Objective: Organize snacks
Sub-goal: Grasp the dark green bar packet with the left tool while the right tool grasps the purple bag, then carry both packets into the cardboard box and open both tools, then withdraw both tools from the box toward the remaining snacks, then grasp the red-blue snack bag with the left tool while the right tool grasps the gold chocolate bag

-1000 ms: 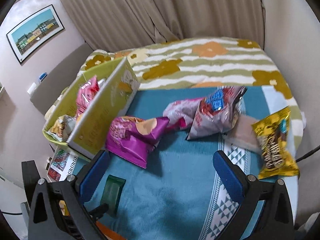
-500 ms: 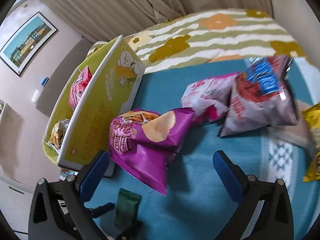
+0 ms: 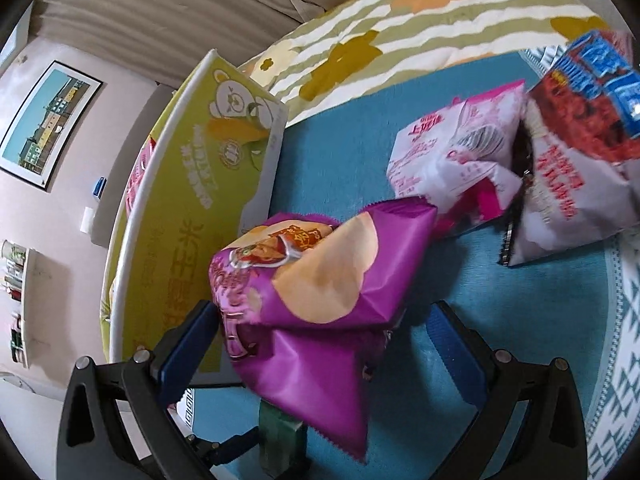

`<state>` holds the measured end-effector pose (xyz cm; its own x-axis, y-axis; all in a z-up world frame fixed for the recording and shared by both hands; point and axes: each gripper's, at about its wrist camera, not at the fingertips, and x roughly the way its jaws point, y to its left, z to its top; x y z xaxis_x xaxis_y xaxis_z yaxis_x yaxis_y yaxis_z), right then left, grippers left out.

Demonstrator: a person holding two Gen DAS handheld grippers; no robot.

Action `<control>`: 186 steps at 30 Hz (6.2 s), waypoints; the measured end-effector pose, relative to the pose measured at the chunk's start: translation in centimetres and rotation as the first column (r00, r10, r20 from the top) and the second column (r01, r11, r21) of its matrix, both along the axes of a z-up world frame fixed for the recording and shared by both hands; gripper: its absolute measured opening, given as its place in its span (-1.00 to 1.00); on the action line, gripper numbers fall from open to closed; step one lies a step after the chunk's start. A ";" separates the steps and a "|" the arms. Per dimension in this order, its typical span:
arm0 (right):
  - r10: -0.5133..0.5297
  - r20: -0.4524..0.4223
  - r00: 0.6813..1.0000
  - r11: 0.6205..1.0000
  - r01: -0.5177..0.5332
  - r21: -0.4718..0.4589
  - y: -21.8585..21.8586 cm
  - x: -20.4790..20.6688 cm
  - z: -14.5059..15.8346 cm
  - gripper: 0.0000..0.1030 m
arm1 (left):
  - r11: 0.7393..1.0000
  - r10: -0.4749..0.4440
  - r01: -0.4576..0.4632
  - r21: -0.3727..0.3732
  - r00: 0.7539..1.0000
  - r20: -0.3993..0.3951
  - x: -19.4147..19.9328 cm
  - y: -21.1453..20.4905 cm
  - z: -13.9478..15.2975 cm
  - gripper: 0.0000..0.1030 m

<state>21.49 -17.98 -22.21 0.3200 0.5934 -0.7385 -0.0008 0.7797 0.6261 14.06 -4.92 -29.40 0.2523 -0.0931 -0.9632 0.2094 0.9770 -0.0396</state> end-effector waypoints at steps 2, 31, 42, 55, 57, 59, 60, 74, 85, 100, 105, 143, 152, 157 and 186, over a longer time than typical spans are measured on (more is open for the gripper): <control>0.006 -0.005 1.000 1.000 -0.006 0.015 0.2 0.2 -0.3 1.00 | 1.000 -0.001 0.001 -0.001 1.000 0.000 0.0 -0.1 0.0 -0.17; 0.052 0.247 0.968 0.990 -0.018 -0.137 -1.9 -5.5 8.1 0.20 | 0.997 0.062 -0.055 -0.055 0.990 0.125 -3.9 0.9 8.0 -0.18; 0.064 0.365 0.929 0.987 -0.004 -0.163 -3.0 -9.1 15.8 0.20 | 0.988 0.120 -0.087 -0.126 0.951 0.286 -4.3 4.4 18.2 -0.18; 0.081 0.448 0.890 0.985 -0.004 -0.170 3.6 -4.9 20.2 0.20 | 0.990 0.128 -0.094 -0.103 0.907 0.400 4.7 13.0 22.8 -0.17; 0.081 0.443 0.893 0.985 -0.004 -0.173 5.5 -3.3 20.3 0.20 | 0.991 0.123 -0.092 -0.096 0.910 0.396 6.9 14.9 22.8 -0.17; 0.083 0.439 0.894 0.985 -0.006 -0.175 7.2 -1.9 20.3 0.20 | 0.992 0.119 -0.090 -0.094 0.917 0.381 9.0 16.6 22.5 -0.17; 0.083 0.436 0.896 0.984 -0.005 -0.179 8.5 -0.9 20.3 0.20 | 0.992 0.115 -0.087 -0.089 0.920 0.374 10.0 17.4 22.2 -0.17; 0.013 0.348 0.937 0.973 0.069 -0.222 16.2 6.3 18.1 0.20 | 0.998 0.021 -0.003 -0.064 0.960 0.280 17.4 24.1 16.1 1.00; 0.087 0.292 0.952 0.955 0.003 -0.295 19.4 8.0 17.1 0.23 | 0.996 0.070 -0.051 -0.070 0.948 0.310 15.8 27.2 17.0 1.00; 0.297 0.351 0.888 0.898 -0.135 -0.418 25.0 7.5 16.8 0.98 | 0.992 0.121 -0.104 -0.074 0.946 0.302 13.1 28.1 17.4 1.00; 0.265 0.358 0.895 0.900 -0.096 -0.425 23.7 6.4 17.0 0.98 | 0.992 0.117 -0.098 -0.076 0.944 0.308 12.4 27.7 17.6 1.00; 0.012 0.498 0.867 0.868 0.238 -0.436 2.9 -15.3 23.2 0.99 | 0.993 0.094 -0.044 -0.113 0.871 0.481 -4.6 7.4 23.6 1.00; -0.022 0.490 0.872 0.844 0.279 -0.458 -3.7 -17.8 22.1 0.99 | 0.991 0.060 0.001 -0.132 0.888 0.455 -4.4 1.1 22.0 1.00; -0.085 0.467 0.880 0.838 0.316 -0.444 -7.4 -17.5 20.8 0.99 | 0.992 0.016 0.042 -0.121 0.896 0.445 -2.2 -2.0 20.9 1.00; 0.009 0.322 0.947 0.666 0.235 -0.708 -15.6 -7.8 5.1 0.85 | 0.890 -0.451 0.447 0.090 0.834 0.320 14.4 -22.3 6.9 0.93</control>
